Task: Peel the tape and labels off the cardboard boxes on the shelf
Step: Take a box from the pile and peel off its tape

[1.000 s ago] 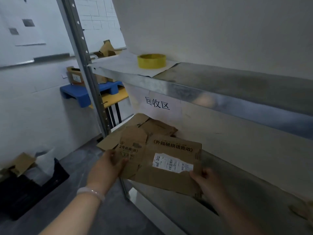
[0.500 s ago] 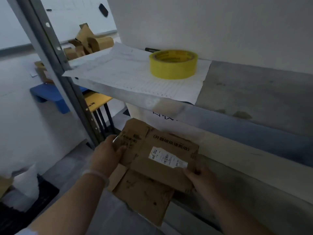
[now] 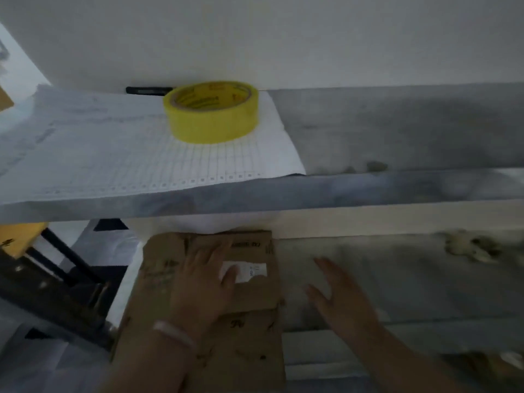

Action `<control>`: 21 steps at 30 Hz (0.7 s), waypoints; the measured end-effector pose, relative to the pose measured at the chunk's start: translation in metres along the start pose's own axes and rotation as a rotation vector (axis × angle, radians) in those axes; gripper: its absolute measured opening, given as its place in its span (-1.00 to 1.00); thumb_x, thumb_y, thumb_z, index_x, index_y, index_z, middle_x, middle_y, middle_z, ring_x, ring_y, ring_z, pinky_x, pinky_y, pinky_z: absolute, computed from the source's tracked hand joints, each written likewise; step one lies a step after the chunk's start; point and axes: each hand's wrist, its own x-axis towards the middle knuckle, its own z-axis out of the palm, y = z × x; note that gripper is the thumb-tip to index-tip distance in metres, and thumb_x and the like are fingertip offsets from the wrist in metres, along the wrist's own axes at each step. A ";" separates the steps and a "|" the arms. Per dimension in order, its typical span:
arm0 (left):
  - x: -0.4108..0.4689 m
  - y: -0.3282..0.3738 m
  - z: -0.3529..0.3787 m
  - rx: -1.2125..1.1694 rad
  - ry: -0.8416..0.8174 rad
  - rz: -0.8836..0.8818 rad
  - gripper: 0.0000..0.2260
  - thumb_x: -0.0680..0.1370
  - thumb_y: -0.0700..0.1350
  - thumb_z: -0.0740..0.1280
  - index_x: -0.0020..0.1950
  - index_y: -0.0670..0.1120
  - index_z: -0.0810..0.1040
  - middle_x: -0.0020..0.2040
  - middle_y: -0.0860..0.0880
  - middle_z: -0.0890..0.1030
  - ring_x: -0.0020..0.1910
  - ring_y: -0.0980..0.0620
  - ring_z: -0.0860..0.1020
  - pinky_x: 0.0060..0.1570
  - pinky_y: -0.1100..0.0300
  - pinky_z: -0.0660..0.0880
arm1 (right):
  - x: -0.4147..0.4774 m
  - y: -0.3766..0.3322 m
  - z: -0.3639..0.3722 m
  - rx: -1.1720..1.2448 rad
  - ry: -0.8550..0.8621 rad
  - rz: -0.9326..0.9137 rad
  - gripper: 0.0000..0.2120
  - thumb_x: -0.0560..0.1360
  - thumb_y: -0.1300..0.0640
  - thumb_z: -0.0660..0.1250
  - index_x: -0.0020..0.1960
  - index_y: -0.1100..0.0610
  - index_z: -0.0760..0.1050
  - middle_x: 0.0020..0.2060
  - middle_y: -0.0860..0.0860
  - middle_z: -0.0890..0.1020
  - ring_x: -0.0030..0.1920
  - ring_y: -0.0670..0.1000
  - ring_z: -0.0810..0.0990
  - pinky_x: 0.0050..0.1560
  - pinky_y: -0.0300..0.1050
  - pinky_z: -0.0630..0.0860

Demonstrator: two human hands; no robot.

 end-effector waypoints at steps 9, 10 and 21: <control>0.011 0.216 0.046 -0.136 -0.085 0.512 -0.49 0.47 0.15 0.20 0.36 -0.02 0.47 0.36 -0.06 0.49 0.30 -0.12 0.47 0.25 -0.13 0.43 | -0.090 0.114 -0.114 -0.368 0.353 -0.015 -0.32 0.55 -0.33 0.01 0.44 0.11 0.38 0.40 0.12 0.44 0.39 0.13 0.43 0.38 0.06 0.34; 0.011 0.243 0.049 -0.144 -0.090 0.539 -0.48 0.46 0.17 0.20 0.36 -0.01 0.47 0.37 -0.05 0.48 0.32 -0.12 0.46 0.26 -0.15 0.42 | -0.102 0.129 -0.129 -0.389 0.373 0.008 -0.32 0.55 -0.33 -0.02 0.46 0.09 0.36 0.42 0.11 0.41 0.41 0.12 0.40 0.41 0.05 0.26; -0.035 0.562 0.089 -0.234 -0.060 0.775 -0.46 0.47 0.23 0.16 0.39 0.04 0.41 0.39 -0.04 0.44 0.35 -0.11 0.41 0.32 -0.14 0.34 | -0.251 0.308 -0.311 -0.478 0.520 0.325 -0.15 0.35 -0.43 -0.24 0.58 -0.11 -0.12 0.57 -0.10 -0.14 0.55 -0.07 -0.22 0.49 -0.07 -0.34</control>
